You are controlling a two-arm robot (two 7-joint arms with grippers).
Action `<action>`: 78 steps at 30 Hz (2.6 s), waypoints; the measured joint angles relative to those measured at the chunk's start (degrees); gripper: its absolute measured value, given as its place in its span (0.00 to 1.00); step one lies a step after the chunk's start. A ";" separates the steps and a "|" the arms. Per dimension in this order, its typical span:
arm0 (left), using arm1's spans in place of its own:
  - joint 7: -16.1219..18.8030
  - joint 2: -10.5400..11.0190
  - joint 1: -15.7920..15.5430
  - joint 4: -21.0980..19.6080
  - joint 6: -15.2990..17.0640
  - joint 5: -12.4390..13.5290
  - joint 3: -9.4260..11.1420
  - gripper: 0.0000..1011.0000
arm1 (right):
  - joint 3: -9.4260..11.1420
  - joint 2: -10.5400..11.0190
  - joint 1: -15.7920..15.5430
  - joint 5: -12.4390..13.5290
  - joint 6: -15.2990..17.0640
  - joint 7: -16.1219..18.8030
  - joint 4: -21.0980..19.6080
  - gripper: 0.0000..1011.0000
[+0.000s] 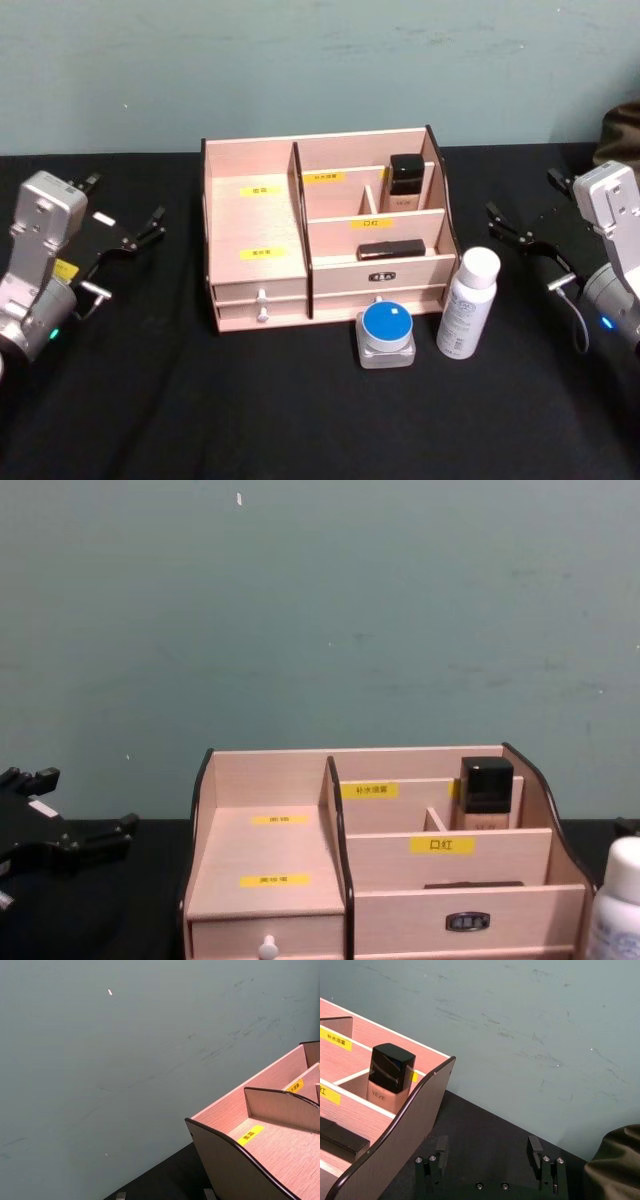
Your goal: Pick up the facial cleanser and watermelon frost from the table and place them into the tiered storage box.
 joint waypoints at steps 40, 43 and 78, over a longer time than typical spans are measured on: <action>0.00 0.00 0.00 0.00 0.00 0.00 0.00 0.99 | 0.00 0.00 0.00 0.00 0.00 0.00 0.00 0.99; 0.01 0.00 0.00 0.00 0.00 0.00 0.00 0.99 | 0.32 -0.51 0.15 0.36 0.03 0.25 0.61 0.99; 0.00 0.00 0.00 0.00 0.00 0.00 0.00 0.99 | 16.37 13.23 -21.18 12.18 5.03 11.94 -27.44 0.99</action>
